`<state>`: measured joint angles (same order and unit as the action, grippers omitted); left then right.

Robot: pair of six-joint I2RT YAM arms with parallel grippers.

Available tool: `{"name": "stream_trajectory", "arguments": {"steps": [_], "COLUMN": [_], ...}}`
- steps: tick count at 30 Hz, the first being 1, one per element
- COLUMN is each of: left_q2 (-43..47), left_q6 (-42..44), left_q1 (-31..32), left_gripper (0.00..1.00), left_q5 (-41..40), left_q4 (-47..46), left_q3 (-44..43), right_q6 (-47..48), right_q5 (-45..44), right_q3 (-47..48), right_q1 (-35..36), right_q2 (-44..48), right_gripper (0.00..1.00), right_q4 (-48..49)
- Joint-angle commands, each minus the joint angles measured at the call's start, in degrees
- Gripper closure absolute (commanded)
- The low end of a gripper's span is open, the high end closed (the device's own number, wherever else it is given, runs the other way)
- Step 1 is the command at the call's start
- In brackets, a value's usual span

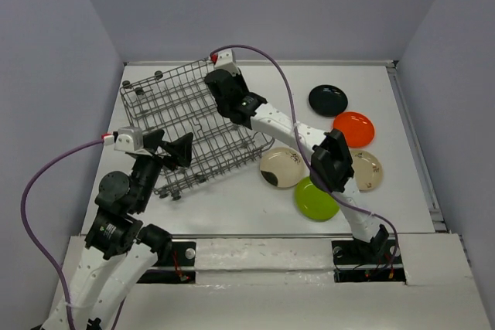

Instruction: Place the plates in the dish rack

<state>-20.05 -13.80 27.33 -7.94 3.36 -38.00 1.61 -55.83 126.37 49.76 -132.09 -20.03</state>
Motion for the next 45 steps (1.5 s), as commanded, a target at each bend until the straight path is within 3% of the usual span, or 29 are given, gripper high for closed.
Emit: {"name": "stream_trajectory", "arguments": {"steps": [1,23,27,28,31,38,45], "left_q2": [1.6,1.3,1.2,1.2,1.1,0.3,-0.7], "left_q6": [1.1,0.9,0.8,0.8,0.8,0.7,0.7], "left_q1": [0.4,0.3,0.3,0.3,0.3,0.4,0.3], "left_gripper": [0.01,0.01,0.01,0.01,0.01,0.01,0.01], "left_q5": [-2.9,-2.4,-2.5,-2.4,-2.3,-1.5,-0.8], "left_q4": [-1.2,-1.5,-1.5,-1.5,-1.5,-1.8,-2.0], "left_q3": [-2.0,-1.9,-1.9,-1.9,-1.9,-1.7,-1.6], "right_q6": [-0.2,-1.4,-1.4,-1.4,-3.5,-6.3,-7.4], "right_q5": [-1.8,-0.4,0.9,1.0,2.7,7.2,10.6], "right_q3": [2.8,7.2,6.3,5.8,4.5,1.5,-0.9], "right_q1": [0.3,0.8,1.3,1.3,1.3,1.3,1.3], "right_q2": [-0.6,-12.2,-11.7,-11.3,-9.2,-2.8,5.5], "right_gripper": [0.93,0.93,0.78,0.69,0.57,0.50,0.32], "right_q4": [-0.1,-1.5,-0.9,-0.8,-0.4,-0.2,0.1]}}
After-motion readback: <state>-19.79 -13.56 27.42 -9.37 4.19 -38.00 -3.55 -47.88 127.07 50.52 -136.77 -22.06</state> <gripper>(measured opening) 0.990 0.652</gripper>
